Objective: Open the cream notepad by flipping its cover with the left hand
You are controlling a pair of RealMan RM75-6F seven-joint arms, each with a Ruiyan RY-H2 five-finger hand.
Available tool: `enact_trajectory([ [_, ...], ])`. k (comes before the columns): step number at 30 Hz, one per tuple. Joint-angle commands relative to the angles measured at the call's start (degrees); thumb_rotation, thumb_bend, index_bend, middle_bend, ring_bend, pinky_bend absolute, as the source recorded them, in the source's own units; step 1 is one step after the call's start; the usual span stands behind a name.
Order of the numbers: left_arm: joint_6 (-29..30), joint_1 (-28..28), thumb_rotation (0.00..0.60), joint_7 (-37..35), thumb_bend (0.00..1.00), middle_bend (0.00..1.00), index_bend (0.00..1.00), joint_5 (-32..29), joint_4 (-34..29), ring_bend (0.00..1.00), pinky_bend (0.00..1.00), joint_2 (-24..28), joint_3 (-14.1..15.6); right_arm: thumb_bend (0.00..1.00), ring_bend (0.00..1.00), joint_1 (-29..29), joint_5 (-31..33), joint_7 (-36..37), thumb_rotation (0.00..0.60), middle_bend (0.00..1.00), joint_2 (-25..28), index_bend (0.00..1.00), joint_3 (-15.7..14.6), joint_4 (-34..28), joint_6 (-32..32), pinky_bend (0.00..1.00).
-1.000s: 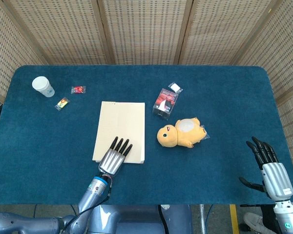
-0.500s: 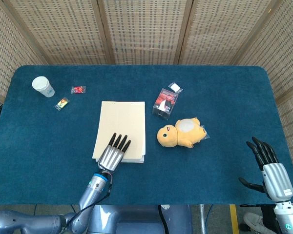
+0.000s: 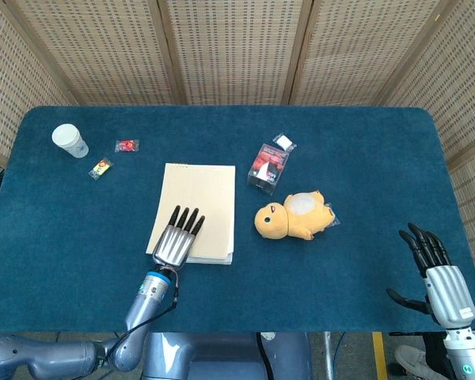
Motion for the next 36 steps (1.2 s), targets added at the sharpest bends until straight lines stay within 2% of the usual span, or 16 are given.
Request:
enact_trajectory([
  [1,0.5,-0.4,0.600,0.1,0.49,0.00,0.00,-0.6,-0.1,0.00,0.00,0.1,-0.4,0.00,0.00,0.0,0.0,0.1,0.600,0.00,0.0,0.00,0.0,0.0,0.1,0.00],
  [8,0.8,-1.4,0.600,0.6,0.49,0.00,0.01,-4.2,0.1,0.00,0.00,-0.1,-1.2,0.00,0.00,0.0,0.0,0.0,0.600,0.00,-0.1,0.00,0.0,0.0,0.1,0.00],
  [13,1.3,-2.3,0.600,0.1,0.49,0.00,0.27,-5.3,1.5,0.00,0.00,-0.9,-1.6,0.00,0.00,-0.1,-0.3,0.3,0.600,0.00,-0.1,0.00,0.0,0.1,0.5,0.00],
  [20,2.4,-3.0,0.600,-2.6,0.49,0.00,0.48,-3.9,4.4,0.00,0.00,-2.1,-1.5,0.00,0.00,-0.1,-0.7,0.4,0.600,0.00,-0.3,0.01,-0.1,0.3,0.7,0.00],
  [25,3.1,-2.9,0.600,-4.7,0.53,0.00,0.65,-2.7,6.0,0.00,0.00,-2.8,-1.1,0.00,0.00,-0.2,-0.8,0.7,0.600,0.00,-0.3,0.01,0.0,0.4,1.1,0.00],
  [36,4.2,-2.1,0.600,-7.1,0.55,0.00,0.73,-0.7,6.3,0.00,0.00,-1.6,0.6,0.00,0.00,-0.3,-0.7,1.1,0.600,0.00,-0.3,0.01,0.0,0.6,1.3,0.00],
])
